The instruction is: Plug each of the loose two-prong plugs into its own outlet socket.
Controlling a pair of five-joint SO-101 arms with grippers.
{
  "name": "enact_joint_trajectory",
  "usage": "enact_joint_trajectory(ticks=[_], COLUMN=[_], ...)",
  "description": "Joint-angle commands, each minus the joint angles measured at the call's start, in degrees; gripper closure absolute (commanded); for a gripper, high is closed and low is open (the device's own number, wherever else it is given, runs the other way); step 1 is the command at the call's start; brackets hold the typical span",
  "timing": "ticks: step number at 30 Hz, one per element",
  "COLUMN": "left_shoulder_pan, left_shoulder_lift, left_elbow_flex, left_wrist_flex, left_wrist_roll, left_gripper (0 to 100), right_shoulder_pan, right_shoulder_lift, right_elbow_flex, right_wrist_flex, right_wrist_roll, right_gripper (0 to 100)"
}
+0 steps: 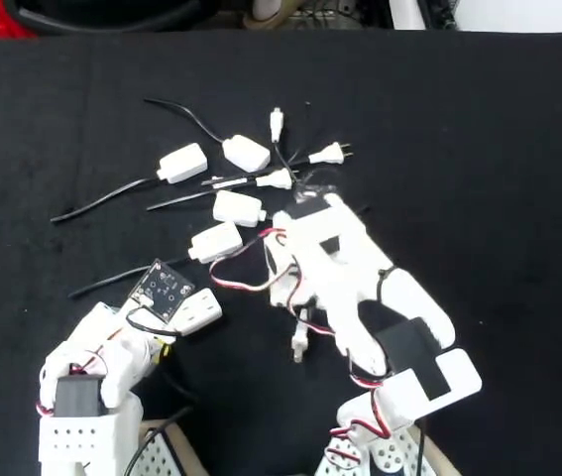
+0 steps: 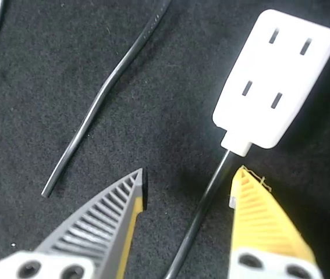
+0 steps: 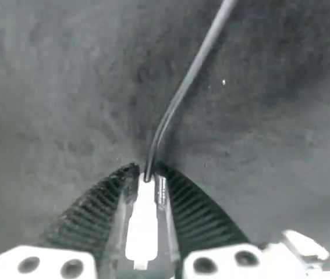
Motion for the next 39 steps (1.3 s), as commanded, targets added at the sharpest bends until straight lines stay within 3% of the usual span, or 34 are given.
enact_joint_trajectory(ticks=[1,4,9,11,18,23,27,32,39], left_shoulder_pan=[0.04,0.04,0.04,0.04,0.04,0.04,0.04,0.04,0.04], left_shoulder_lift=[0.09,0.09,0.09,0.09,0.09,0.09,0.09,0.09,0.09], left_elbow_flex=[0.48,0.48,0.48,0.48,0.48,0.48,0.48,0.48,0.48], left_wrist_flex=[0.35,0.35,0.35,0.35,0.35,0.35,0.35,0.35,0.35], left_wrist_roll=[-0.70,-0.70,-0.70,-0.70,-0.79,-0.79,-0.79,-0.79,-0.79], left_gripper=[76,76,76,76,76,76,76,76,76], right_shoulder_pan=[3.34,7.30,10.11,9.93,10.02,9.85,9.93,9.32,9.49], right_shoulder_lift=[-0.40,0.04,2.07,4.09,12.44,14.90,15.16,15.34,15.43], right_elbow_flex=[-8.04,-12.70,-15.60,-14.20,-12.53,-12.79,-17.27,-22.55,-22.37], right_wrist_flex=[5.01,4.66,0.18,-1.41,-2.11,-0.70,6.42,15.74,16.44], right_wrist_roll=[11.87,28.92,68.92,76.48,83.52,84.13,84.22,85.10,87.30], right_gripper=[98.8,98.7,98.7,98.7,97.8,81.2,72.1,72.0,72.0])
